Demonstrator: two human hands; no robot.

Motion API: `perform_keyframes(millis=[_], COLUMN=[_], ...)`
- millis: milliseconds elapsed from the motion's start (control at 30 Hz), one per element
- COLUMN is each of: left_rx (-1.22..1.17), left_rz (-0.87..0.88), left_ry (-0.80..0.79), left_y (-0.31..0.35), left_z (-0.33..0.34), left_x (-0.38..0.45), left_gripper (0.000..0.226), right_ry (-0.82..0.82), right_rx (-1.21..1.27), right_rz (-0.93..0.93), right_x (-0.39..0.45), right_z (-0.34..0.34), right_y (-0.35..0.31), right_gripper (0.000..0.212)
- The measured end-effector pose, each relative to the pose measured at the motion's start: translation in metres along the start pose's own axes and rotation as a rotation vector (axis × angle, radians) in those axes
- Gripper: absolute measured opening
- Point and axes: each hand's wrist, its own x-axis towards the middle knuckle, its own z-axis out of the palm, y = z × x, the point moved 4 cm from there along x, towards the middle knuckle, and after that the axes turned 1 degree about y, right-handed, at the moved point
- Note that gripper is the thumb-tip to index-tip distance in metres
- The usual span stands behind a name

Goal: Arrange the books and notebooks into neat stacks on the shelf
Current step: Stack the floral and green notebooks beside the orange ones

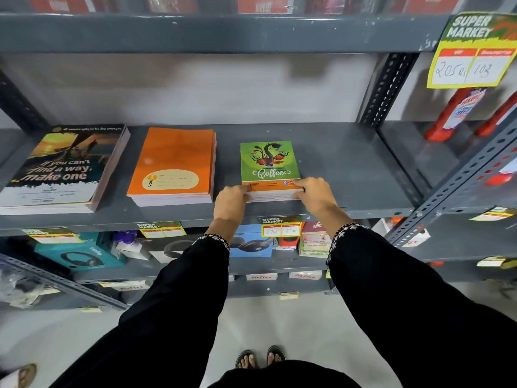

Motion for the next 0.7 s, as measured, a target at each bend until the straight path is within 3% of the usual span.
perform_keyframes(millis=[300, 467, 600, 700], left_rx=[0.05, 0.187, 0.104, 0.101], left_rz=[0.008, 0.099, 0.189, 0.201], left_ry=[0.002, -0.046, -0.003, 0.021], left_y=[0.001, 0.001, -0.017, -0.048], left_z=[-0.001, -0.001, -0.02, -0.043], left_x=[0.003, -0.005, -0.01, -0.01], left_gripper=[0.029, 0.043, 0.039, 0.043], right_ry=[0.005, 0.055, 0.112, 0.174], right_rx=[0.072, -0.036, -0.051, -0.051], right_rz=[0.014, -0.031, -0.106, -0.157], right_x=[0.006, -0.004, -0.013, -0.02], right_z=[0.0, 0.001, 0.008, 0.02], right_y=[0.004, -0.002, -0.038, -0.084], right_gripper=[0.043, 0.047, 0.066, 0.06])
